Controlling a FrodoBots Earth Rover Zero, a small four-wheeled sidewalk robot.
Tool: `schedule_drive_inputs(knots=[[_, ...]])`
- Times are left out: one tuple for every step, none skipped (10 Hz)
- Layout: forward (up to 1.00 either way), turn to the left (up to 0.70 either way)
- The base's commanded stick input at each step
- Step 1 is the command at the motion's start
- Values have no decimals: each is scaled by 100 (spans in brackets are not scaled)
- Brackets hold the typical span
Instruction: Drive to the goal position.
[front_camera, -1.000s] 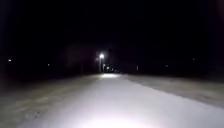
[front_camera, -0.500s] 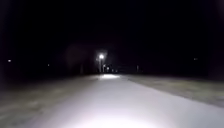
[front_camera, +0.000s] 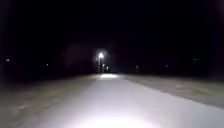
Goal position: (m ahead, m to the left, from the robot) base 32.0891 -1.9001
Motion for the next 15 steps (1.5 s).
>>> schedule_drive_inputs(knots=[[70, 0], [70, 0], [70, 0], [70, 0], [70, 0], [70, 0], [70, 0], [70, 0], [70, 0], [70, 0], [70, 0], [70, 0], [70, 0], [70, 0], [70, 0]])
